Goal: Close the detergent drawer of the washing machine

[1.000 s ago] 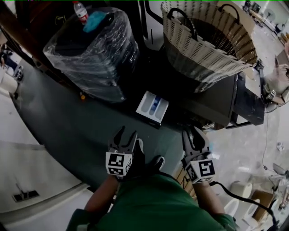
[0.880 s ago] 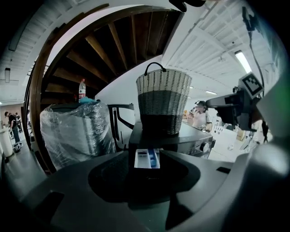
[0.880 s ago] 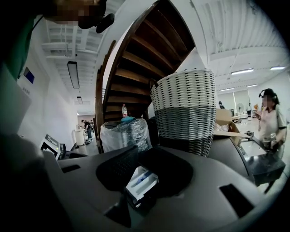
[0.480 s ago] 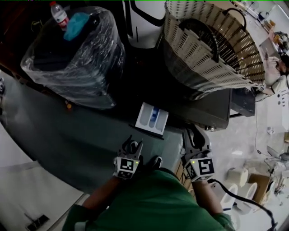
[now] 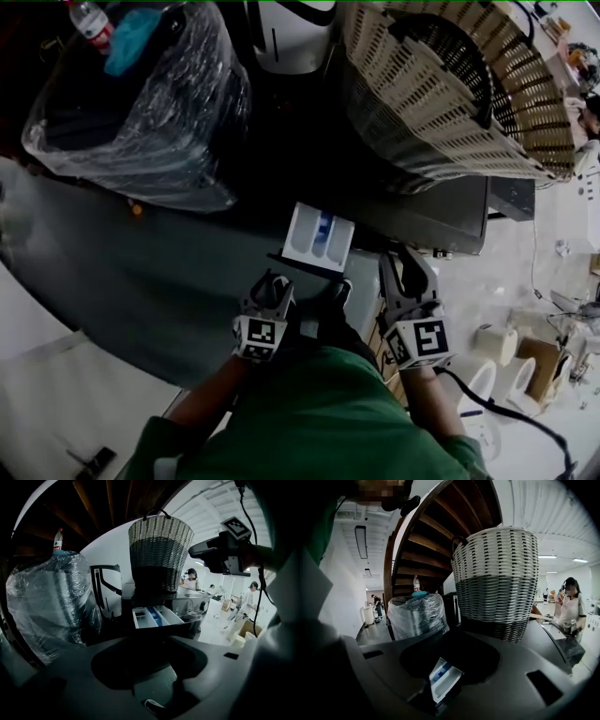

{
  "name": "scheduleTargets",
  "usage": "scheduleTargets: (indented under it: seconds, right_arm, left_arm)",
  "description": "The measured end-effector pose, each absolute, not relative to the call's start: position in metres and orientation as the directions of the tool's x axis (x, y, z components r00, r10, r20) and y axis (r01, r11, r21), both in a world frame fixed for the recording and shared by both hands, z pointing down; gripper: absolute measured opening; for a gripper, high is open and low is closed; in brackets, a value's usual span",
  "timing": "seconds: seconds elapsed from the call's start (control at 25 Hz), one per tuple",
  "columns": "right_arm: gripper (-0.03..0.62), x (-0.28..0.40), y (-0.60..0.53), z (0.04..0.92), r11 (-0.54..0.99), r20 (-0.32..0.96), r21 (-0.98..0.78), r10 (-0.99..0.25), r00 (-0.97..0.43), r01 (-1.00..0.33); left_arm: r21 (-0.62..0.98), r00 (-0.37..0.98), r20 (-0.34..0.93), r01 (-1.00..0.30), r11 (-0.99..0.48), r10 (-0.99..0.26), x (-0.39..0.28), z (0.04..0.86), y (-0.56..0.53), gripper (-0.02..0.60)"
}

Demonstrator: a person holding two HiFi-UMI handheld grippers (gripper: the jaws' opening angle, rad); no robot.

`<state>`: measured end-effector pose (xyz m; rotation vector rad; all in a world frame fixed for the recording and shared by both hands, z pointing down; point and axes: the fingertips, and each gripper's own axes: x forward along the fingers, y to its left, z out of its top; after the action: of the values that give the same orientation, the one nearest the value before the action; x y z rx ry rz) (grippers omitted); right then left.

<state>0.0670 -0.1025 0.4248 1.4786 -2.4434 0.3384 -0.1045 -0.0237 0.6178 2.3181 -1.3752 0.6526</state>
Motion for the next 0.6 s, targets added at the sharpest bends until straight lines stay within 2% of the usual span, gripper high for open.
scheduleTargets:
  seconds: [0.6]
  right_arm:
    - [0.117, 0.107, -0.121, 0.439, 0.501, 0.357, -0.071, -0.795, -0.491, -0.863]
  left_arm:
    - [0.062, 0.369, 0.596, -0.907, -0.417, -0.714, -0.059, 0.64, -0.018, 0.216]
